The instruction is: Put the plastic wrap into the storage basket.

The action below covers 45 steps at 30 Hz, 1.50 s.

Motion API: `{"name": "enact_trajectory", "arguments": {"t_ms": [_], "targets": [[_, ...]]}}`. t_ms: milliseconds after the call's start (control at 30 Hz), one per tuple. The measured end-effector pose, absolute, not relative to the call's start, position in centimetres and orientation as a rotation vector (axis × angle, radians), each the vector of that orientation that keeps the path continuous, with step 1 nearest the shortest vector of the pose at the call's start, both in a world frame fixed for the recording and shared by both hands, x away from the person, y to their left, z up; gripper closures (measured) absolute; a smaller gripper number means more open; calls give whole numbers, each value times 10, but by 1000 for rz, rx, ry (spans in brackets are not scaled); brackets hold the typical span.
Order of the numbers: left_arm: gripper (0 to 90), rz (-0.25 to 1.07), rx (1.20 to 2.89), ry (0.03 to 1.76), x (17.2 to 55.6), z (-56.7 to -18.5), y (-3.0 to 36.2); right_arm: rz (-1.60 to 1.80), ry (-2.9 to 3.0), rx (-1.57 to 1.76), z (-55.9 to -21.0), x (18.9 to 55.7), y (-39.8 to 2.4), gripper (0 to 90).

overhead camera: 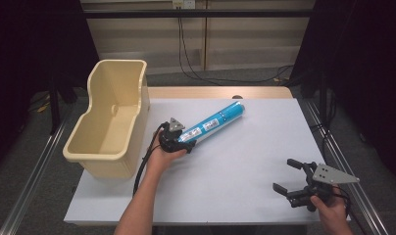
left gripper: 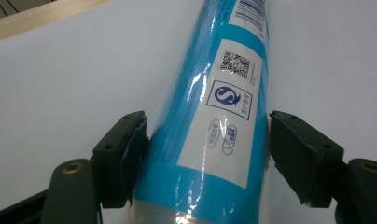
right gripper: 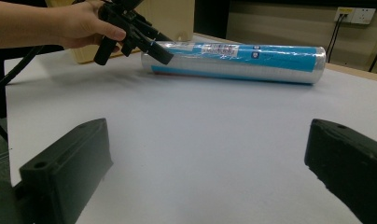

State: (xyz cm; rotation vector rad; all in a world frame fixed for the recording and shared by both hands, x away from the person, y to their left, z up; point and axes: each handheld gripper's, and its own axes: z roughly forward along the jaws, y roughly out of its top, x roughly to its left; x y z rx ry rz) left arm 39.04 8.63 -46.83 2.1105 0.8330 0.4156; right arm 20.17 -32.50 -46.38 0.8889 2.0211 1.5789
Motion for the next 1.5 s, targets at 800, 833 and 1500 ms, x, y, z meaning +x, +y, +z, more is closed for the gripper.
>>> {"name": "enact_trajectory", "arguments": {"t_ms": [800,833,1500], "targets": [[326,381,2159,839,356,-458,95,1577,2026,892,-464,200,-327,0],[327,372,2153,839,354,-458,96,1578,2026,894,-464,200,-327,0],[271,308,2091,869,352,-459,110,1574,2049,879,-465,206,-320,0]]}}
